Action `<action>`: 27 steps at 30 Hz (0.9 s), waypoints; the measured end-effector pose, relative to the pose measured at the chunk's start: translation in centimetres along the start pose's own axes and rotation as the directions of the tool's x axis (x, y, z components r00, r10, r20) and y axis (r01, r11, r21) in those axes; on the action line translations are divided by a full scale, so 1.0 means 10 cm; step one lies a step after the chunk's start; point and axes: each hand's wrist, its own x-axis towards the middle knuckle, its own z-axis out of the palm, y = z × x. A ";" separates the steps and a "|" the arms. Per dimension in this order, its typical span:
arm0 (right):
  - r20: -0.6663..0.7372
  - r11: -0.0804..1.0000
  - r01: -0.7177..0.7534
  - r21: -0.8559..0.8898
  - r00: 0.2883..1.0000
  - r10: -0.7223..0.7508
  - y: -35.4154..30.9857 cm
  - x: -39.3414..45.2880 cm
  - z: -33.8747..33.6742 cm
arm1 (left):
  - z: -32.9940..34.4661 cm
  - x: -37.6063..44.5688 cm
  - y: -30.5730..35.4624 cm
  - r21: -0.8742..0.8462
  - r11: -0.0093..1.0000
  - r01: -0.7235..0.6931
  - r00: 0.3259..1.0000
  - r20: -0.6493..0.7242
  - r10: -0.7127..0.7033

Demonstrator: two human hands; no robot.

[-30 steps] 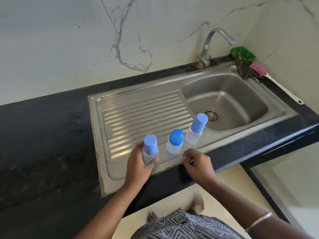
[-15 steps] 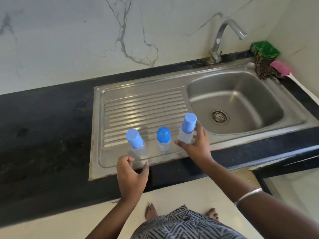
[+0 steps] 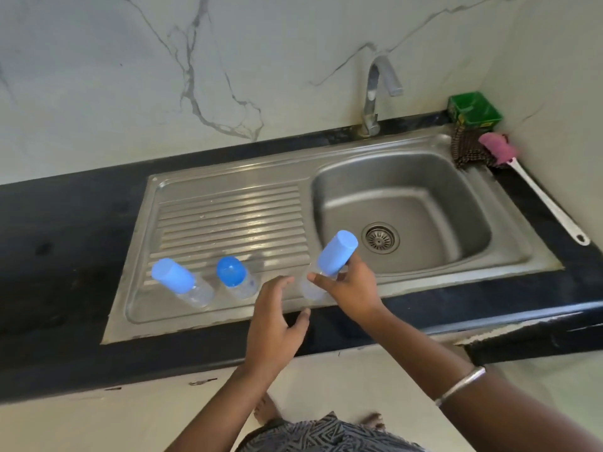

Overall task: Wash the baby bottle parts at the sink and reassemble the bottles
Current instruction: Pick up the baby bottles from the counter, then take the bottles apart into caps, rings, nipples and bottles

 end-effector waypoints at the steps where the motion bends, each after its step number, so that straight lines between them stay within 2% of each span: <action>1: 0.015 1.000 -0.011 0.016 1.000 0.011 -0.01 -0.01 -0.09 | 0.06 0.07 0.09 0.019 0.999 -0.038 0.998 0.045 0.037; 5: 0.028 0.989 -0.056 0.138 0.998 0.052 -0.02 -0.02 -0.36 | 0.32 0.39 0.36 0.113 0.982 -0.151 0.979 0.152 0.133; 8: 0.069 0.966 -0.094 0.240 0.994 0.080 -0.04 0.02 -0.47 | 0.45 0.60 0.43 0.156 0.978 -0.135 0.971 0.217 0.100; 12: 0.091 0.928 -0.141 0.343 0.989 0.117 -0.10 0.16 -0.63 | 0.56 0.86 0.42 0.119 0.984 -0.136 0.948 0.305 0.095; 15: 0.000 0.887 -0.184 0.424 0.979 0.203 -0.17 0.29 -0.83 | 0.63 1.10 0.39 0.100 0.986 -0.135 0.922 0.378 0.088; 17: -0.094 0.928 -0.200 0.315 0.966 0.241 -0.19 0.40 -0.98 | 0.67 1.23 0.38 0.143 0.976 -0.166 0.895 0.436 0.089; 22: -0.164 0.949 -0.306 0.078 0.935 0.315 -0.15 0.72 -1.09 | 0.79 1.48 0.41 0.210 0.932 -0.296 0.825 0.548 0.139; 25: -0.249 0.936 -0.352 0.018 0.905 0.345 -0.13 0.89 -1.08 | 0.90 1.57 0.44 0.328 0.877 -0.350 0.837 0.530 0.136; 27: -0.241 0.919 -0.392 -0.031 0.896 0.374 -0.12 0.96 -1.05 | 0.98 1.57 0.47 0.429 0.822 -0.374 0.860 0.493 0.134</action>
